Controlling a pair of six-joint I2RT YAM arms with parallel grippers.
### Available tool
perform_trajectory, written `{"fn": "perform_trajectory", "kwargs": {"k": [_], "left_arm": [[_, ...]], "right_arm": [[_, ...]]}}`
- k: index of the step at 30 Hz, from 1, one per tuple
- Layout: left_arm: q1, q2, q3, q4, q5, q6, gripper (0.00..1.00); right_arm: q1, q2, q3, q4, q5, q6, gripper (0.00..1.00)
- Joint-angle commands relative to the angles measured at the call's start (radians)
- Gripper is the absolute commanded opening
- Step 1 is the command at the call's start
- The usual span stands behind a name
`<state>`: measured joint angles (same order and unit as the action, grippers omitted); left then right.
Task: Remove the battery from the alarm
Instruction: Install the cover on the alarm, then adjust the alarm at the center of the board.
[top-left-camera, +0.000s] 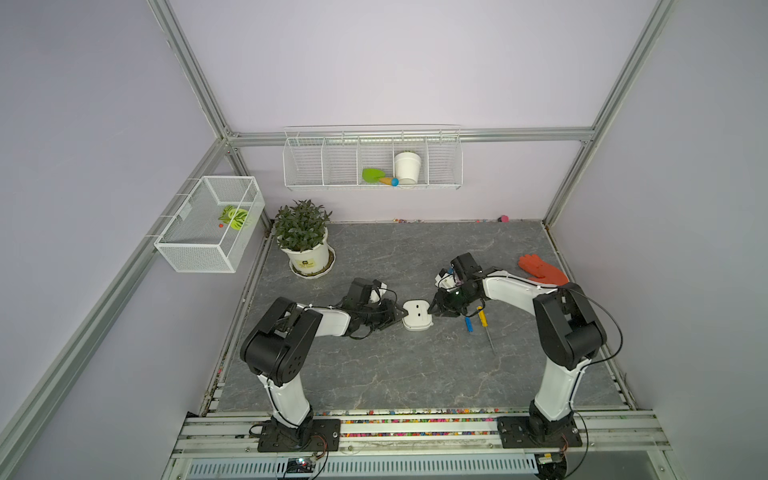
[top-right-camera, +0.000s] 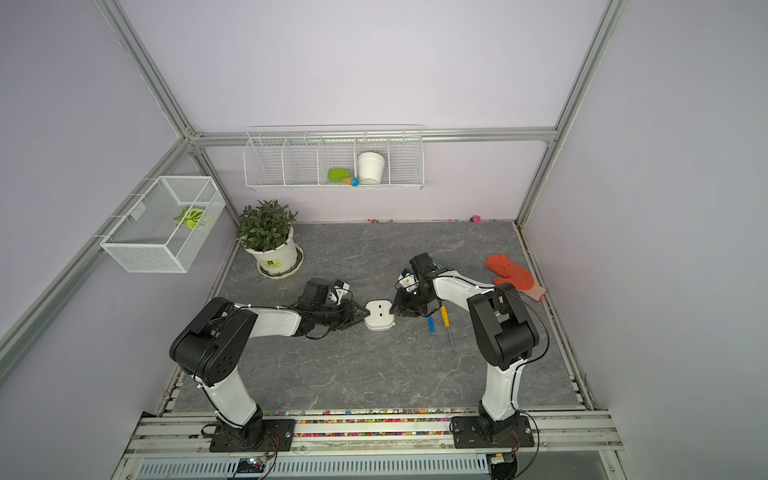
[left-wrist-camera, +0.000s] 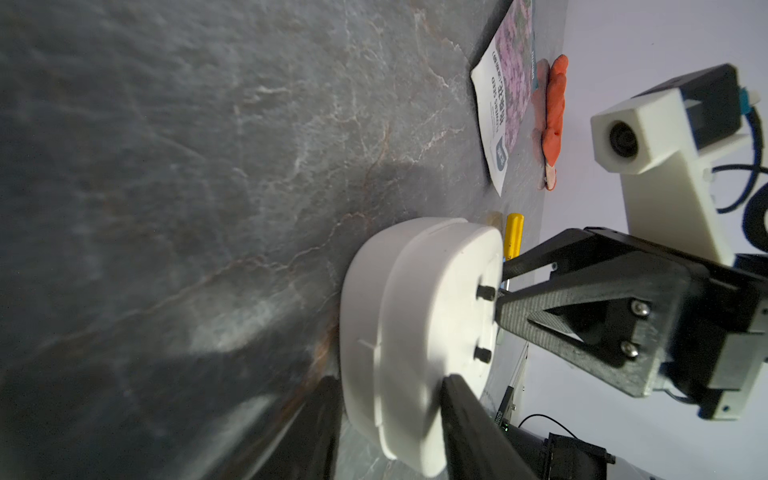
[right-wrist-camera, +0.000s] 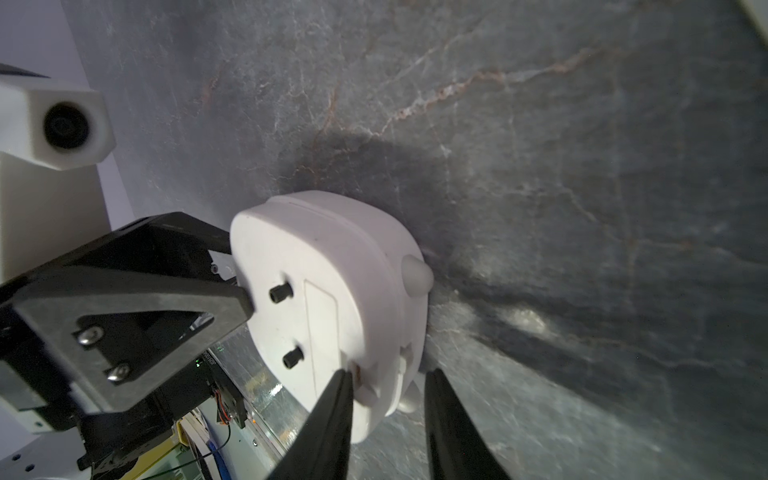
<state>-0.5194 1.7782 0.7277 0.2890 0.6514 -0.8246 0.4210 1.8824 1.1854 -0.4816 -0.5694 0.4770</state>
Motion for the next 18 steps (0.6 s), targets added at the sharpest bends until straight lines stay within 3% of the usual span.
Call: {"fn": "perform_trajectory", "kwargs": {"k": [1, 7, 12, 18], "left_arm": [[-0.006, -0.021, 0.019, -0.016, -0.009, 0.020, 0.44], [-0.005, -0.024, 0.015, -0.016, -0.011, 0.021, 0.44], [-0.002, -0.060, 0.004, -0.019, -0.027, 0.025, 0.44], [0.019, -0.180, -0.017, -0.085, -0.078, 0.055, 0.50]], "right_arm": [[0.001, 0.026, -0.007, -0.001, 0.035, -0.019, 0.35], [0.001, 0.013, -0.013, -0.010, 0.048, -0.032, 0.35], [0.001, -0.092, -0.032, 0.066, -0.004, -0.044, 0.38], [-0.002, -0.316, -0.062, 0.041, 0.194, -0.260, 0.65]]}}
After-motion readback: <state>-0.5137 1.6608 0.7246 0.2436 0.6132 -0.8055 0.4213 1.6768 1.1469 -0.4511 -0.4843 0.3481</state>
